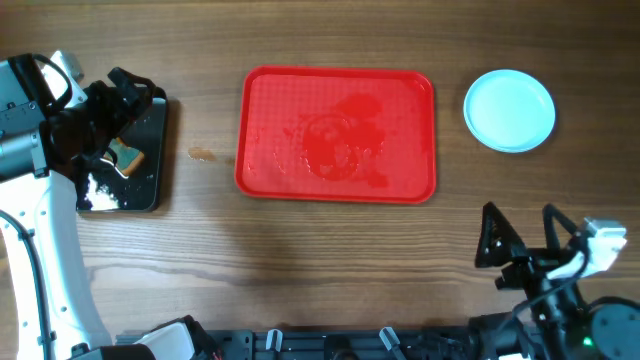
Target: Clean dirty plates on tray and stack at the side
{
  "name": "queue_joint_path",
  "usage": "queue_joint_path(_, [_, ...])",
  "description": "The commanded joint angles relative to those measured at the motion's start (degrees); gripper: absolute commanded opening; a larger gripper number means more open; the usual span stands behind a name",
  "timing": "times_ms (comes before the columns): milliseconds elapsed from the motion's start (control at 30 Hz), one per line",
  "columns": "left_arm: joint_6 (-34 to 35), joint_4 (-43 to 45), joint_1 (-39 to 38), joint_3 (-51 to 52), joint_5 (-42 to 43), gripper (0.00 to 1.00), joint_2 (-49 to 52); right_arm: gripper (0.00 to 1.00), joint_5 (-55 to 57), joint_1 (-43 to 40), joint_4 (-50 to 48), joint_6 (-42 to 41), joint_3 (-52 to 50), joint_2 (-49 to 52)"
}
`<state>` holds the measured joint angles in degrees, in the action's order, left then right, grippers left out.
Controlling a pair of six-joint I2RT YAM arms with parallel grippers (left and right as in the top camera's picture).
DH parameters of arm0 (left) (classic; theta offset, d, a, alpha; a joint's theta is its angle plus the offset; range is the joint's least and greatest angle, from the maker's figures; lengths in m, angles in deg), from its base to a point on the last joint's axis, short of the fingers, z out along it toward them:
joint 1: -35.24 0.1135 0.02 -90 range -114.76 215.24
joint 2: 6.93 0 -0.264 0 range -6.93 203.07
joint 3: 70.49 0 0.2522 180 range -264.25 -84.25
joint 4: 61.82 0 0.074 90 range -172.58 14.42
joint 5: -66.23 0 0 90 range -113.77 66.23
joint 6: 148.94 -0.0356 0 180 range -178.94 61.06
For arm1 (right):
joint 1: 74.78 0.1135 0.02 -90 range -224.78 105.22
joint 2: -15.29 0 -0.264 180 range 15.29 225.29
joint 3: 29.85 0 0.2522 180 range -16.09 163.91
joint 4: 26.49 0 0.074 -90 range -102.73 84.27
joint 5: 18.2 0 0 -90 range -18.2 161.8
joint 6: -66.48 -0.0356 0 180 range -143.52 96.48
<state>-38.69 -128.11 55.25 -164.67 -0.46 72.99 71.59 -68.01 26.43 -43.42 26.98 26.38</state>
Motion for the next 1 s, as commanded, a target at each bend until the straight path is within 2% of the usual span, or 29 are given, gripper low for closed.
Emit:
queue_joint_path(0, [-0.33, 0.11, 0.09, -0.07, 0.87, 1.0, -0.26, 1.0, -4.63, -2.32, -9.46, 1.64, -11.96, -4.46])
queue_joint_path(200, [-0.33, 0.11, 0.09, -0.07, 0.87, 1.0, -0.26, 1.0, -8.83, -2.67, -29.07, -0.09, -27.12, -9.09])
queue_joint_path(300, [-0.33, 0.11, 0.09, -0.07, 0.87, 1.0, -0.26, 1.0, -8.59, -2.67, -34.14, 0.0, -31.52, -10.93])
queue_joint_path(700, [-0.33, 0.11, 0.09, -0.07, 0.87, 1.0, -0.26, 1.0, -2.08, -2.71, -40.46, 0.55, -39.12, -10.91])
queue_joint_path(833, [-0.33, 0.11, 0.09, -0.07, 0.87, 1.0, -0.26, 1.0, -2.12, -2.71, -43.6, 2.01, -42.58, -10.91])
queue_joint_path(967, [-0.33, 0.11, 0.09, -0.07, 0.87, 1.0, -0.26, 1.0, -2.45, -2.71, -42.77, 5.38, -42.77, -10.91])
